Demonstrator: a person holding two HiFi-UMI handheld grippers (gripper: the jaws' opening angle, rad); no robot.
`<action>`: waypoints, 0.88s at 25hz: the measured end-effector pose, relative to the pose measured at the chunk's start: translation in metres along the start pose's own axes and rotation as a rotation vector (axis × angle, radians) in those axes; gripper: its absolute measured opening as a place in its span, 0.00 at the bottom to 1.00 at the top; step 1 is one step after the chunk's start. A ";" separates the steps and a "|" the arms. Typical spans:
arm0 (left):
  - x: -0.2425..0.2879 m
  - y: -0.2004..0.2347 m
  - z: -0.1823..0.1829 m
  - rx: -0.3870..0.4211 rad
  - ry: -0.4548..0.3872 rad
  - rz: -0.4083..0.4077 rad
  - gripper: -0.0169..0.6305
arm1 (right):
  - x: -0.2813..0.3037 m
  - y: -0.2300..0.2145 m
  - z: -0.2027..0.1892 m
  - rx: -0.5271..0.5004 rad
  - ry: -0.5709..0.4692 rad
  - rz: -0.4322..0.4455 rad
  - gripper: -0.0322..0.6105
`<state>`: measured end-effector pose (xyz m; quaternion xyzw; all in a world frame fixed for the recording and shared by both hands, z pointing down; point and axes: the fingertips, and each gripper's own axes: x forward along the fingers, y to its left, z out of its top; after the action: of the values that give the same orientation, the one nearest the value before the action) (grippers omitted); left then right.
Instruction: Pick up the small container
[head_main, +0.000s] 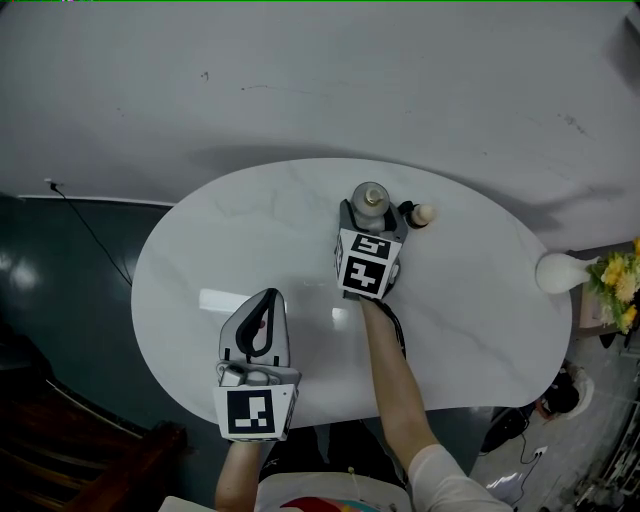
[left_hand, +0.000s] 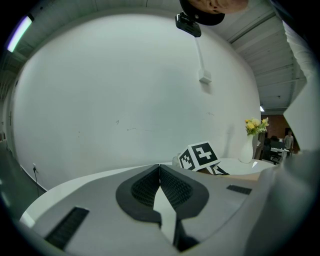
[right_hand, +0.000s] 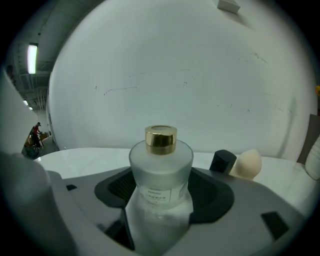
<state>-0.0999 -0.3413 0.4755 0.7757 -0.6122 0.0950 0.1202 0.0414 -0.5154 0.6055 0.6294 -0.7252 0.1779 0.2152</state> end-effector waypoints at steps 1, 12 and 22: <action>0.000 0.000 0.000 0.000 -0.001 -0.001 0.05 | 0.000 0.000 0.000 0.000 0.000 0.000 0.57; -0.008 0.001 -0.001 0.000 -0.002 0.002 0.05 | -0.001 -0.001 0.000 0.001 0.001 0.013 0.57; -0.019 0.008 0.004 0.011 -0.020 0.014 0.05 | -0.006 -0.003 0.001 0.024 0.011 0.036 0.57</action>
<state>-0.1116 -0.3268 0.4666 0.7730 -0.6182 0.0915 0.1089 0.0449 -0.5111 0.6008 0.6178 -0.7329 0.1939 0.2087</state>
